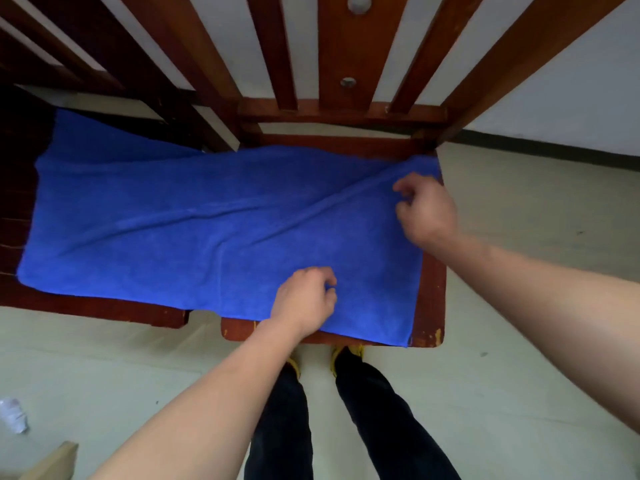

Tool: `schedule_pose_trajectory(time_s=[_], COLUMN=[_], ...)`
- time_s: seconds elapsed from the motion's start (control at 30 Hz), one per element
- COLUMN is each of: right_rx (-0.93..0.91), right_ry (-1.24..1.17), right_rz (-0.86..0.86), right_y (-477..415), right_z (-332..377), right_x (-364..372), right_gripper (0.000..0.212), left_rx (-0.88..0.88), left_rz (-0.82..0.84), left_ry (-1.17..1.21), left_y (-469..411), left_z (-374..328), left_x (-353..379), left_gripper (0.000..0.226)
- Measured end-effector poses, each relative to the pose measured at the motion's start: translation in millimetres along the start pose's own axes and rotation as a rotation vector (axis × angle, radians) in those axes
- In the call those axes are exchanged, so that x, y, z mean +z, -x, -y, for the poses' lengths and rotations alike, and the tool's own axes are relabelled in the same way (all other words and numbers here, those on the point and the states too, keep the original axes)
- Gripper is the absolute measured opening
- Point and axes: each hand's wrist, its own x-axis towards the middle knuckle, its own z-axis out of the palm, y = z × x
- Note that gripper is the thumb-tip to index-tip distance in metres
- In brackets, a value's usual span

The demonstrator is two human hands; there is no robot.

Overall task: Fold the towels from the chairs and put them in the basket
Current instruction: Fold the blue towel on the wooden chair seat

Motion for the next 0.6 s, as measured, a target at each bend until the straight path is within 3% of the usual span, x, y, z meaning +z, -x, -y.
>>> schedule_pose_trajectory(time_s=[0.2,0.4,0.6], right_rx=[-0.077,-0.305,-0.530], right_ry=[0.042,0.182,0.392], right_rz=[0.189,0.278,0.312], right_y=[43,49,34], right_z=[77,200,333], right_x=[33,80,164], right_gripper=[0.033,0.034,0.049], left_rx=[-0.249,-0.484,-0.477], left_rz=[-0.154,-0.338,-0.382], left_ry=[0.061,0.137,-0.035], left_y=[32,58,66], left_z=[84,201,324], left_x=[-81,-154,-209], left_gripper=[0.015,0.013,0.031])
